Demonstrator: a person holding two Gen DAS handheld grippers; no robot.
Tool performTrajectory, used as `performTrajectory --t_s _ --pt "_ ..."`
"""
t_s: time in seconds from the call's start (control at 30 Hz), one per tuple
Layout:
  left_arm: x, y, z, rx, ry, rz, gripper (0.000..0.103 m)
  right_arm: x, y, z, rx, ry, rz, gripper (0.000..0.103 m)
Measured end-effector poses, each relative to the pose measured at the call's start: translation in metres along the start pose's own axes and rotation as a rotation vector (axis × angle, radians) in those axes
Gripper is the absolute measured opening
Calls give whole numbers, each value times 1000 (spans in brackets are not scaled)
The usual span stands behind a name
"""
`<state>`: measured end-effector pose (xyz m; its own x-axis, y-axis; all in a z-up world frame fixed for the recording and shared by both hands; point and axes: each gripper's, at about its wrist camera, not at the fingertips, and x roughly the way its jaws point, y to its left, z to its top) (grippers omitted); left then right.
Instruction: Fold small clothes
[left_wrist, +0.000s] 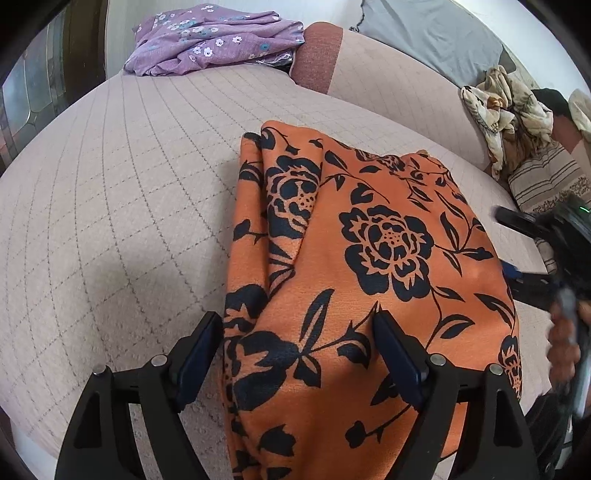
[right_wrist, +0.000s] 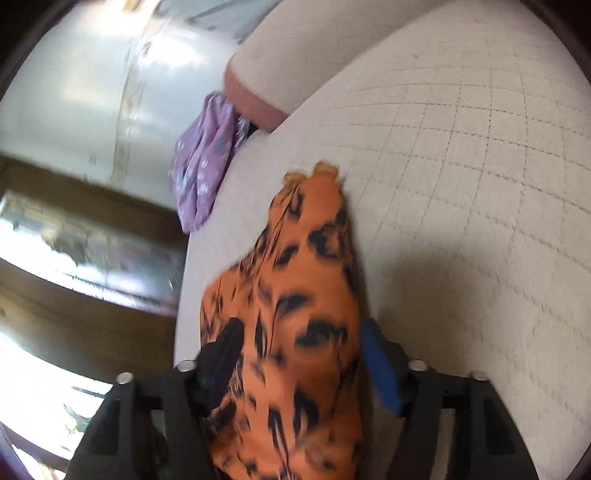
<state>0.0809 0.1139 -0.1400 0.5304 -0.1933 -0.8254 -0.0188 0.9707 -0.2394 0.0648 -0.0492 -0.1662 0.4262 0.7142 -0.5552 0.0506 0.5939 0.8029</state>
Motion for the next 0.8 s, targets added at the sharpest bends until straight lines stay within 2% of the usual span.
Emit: performTrajectory --t_s 0.03,0.07,0.1,0.2,0.23,0.27,0.3,0.33,0.37,0.4,0.53,0.6,0.63,0.7,0.73,0.77,0.8 --pt "0 0 0 -2 1 -3 85 11 -8 7 33 36 12 71" --pt "0 0 0 -2 1 -2 85 30 -12 11 68 95 38 54" --pt "0 1 0 -2 -1 -2 85 40 -9 11 45 125 6 37" --pt "0 0 0 2 -2 3 86 29 31 1 -162 43 -114 34" --pt "1 -1 0 4 1 4 86 28 37 -3 -210 22 -150 34" --pt "1 -1 1 7 1 5 87 34 31 -5 -208 41 -191 34" --pt "1 -3 0 13 -2 11 87 39 14 -2 -159 69 -207 46" --pt "1 -2 0 15 -5 11 87 39 0 0 -91 73 -180 49" --pt "0 0 -1 11 -4 6 87 30 -6 0 -11 57 -117 55" --pt "1 1 -1 8 -2 3 87 23 -4 -1 2 46 -113 56" --pt "2 0 -1 13 -5 17 87 -30 38 -21 -153 -83 -137 56" --pt "2 0 -1 10 -4 14 87 -44 59 -31 -205 -93 -78 56" --pt "3 -1 -1 11 -3 14 87 -48 72 -40 -247 -77 -45 56" --pt "2 -2 0 14 -6 19 87 -43 85 -53 -312 -34 -15 65" --pt "2 -2 0 14 -7 20 87 -31 86 -60 -334 16 -1 68" --pt "1 -1 0 14 -7 19 87 -15 80 -65 -334 62 -17 70" --pt "2 -2 -1 16 -2 15 87 14 67 -66 -312 142 -78 69"
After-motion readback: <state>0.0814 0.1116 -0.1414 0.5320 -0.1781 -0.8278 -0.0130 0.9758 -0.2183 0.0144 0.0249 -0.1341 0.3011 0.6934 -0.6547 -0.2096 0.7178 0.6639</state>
